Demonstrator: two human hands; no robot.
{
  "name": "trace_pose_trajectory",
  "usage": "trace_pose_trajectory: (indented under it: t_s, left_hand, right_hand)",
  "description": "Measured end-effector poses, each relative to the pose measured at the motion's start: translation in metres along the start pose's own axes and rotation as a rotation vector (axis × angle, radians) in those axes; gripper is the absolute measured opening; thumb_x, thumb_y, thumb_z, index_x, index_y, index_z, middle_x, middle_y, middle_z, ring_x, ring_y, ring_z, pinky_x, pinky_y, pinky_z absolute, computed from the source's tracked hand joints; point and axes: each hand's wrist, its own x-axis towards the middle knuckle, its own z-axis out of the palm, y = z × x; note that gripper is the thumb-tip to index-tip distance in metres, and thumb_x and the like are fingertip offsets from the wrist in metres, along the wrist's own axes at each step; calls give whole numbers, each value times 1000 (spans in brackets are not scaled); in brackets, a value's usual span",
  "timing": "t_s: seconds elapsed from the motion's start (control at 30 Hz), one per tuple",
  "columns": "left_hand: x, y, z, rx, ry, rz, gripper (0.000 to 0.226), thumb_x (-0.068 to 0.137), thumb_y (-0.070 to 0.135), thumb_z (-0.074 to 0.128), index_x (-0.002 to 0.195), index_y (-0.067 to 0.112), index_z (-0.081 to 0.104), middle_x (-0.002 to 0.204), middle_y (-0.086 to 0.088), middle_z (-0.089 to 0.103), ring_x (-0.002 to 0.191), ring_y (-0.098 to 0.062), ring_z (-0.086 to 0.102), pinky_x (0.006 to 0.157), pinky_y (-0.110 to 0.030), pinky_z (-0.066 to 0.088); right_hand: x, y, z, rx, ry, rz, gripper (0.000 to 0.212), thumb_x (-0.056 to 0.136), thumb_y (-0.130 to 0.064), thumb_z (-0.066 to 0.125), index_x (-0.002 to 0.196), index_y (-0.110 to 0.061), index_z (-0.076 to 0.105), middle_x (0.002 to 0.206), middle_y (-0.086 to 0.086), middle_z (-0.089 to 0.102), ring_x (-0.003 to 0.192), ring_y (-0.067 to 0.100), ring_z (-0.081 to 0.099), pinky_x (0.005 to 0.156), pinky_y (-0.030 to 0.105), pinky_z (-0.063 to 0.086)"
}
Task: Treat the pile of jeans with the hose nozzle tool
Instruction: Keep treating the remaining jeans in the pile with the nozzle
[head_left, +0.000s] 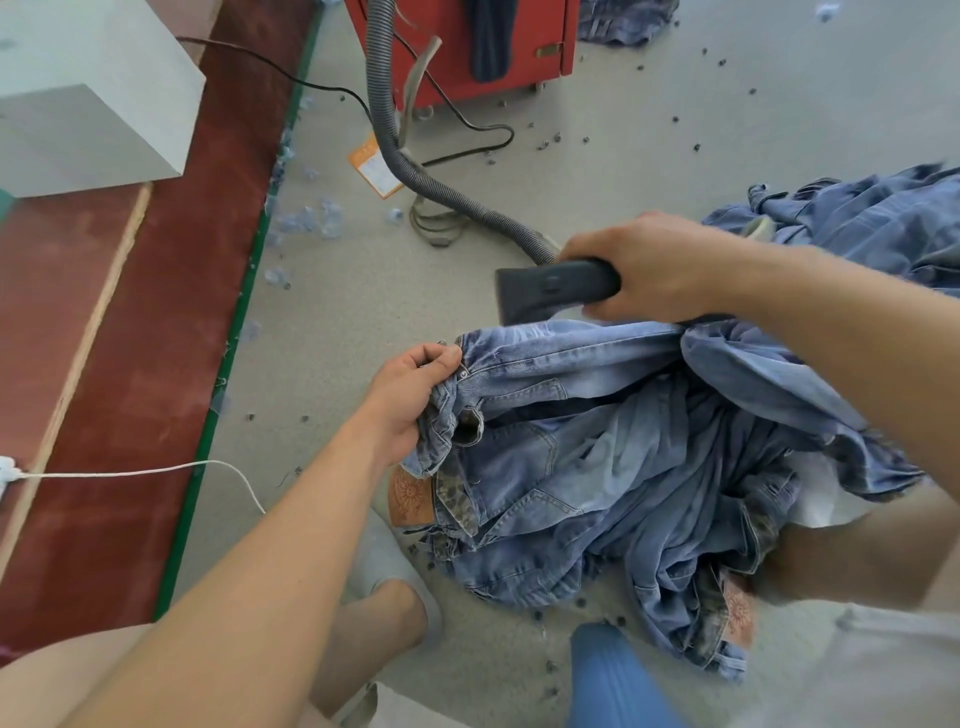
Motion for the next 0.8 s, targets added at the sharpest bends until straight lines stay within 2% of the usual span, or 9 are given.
trace_pose_trajectory:
  t_s: [0.13, 0.3, 0.37, 0.43, 0.6, 0.73, 0.8]
  left_hand:
    - [0, 2, 3, -8, 19, 1, 9, 99, 15, 68, 90, 14, 66, 86, -8, 76, 74, -21, 74, 65, -34, 63]
    - [1, 3, 5, 5, 6, 9, 7, 99, 15, 67, 93, 13, 65, 88, -10, 75, 76, -22, 72, 71, -36, 64]
    - [1, 3, 7, 8, -1, 16, 9, 99, 14, 66, 90, 13, 64, 85, -9, 75, 73, -20, 72, 69, -34, 64]
    - [0, 4, 8, 11, -14, 22, 11, 100, 13, 65, 88, 14, 64, 83, -8, 74, 70, -19, 72, 66, -32, 63]
    - [-3, 6, 6, 20, -17, 11, 12, 99, 13, 67, 87, 15, 63, 84, -9, 73, 71, -21, 71, 68, -34, 64]
    - [-4, 7, 6, 12, 2, 2, 12, 98, 13, 68, 88, 15, 63, 83, -8, 73, 70, -20, 72, 66, -32, 63]
    - [-5, 8, 7, 8, 8, -2, 9, 98, 14, 68, 90, 14, 64, 85, -9, 74, 71, -20, 73, 66, -33, 63]
  right_hand:
    - [-11, 23, -3, -169, -85, 123, 31, 85, -25, 68, 110, -41, 61, 78, -14, 60, 74, 14, 58, 66, 40, 52]
    - [-11, 2, 19, -231, -157, 43, 35, 85, -30, 65, 113, -49, 57, 75, -18, 54, 67, 6, 52, 59, 35, 49]
    - [-10, -11, 30, -200, -123, -20, 35, 86, -34, 66, 118, -48, 58, 70, -20, 48, 63, 0, 44, 54, 30, 38]
    - [-9, -22, 35, -133, -61, -61, 35, 88, -40, 68, 120, -46, 59, 69, -22, 46, 62, -2, 43, 55, 30, 34]
    - [-6, -16, 12, 29, 41, -31, 36, 85, -33, 74, 117, -43, 60, 76, -24, 59, 69, -7, 53, 61, 30, 44]
    - [-14, 7, -6, 13, 89, 68, 33, 84, -31, 76, 114, -38, 64, 76, -21, 61, 71, -1, 55, 61, 29, 40]
    - [-18, 10, -7, -8, 48, 98, 32, 84, -30, 75, 113, -39, 64, 78, -18, 62, 72, 6, 57, 64, 33, 45]
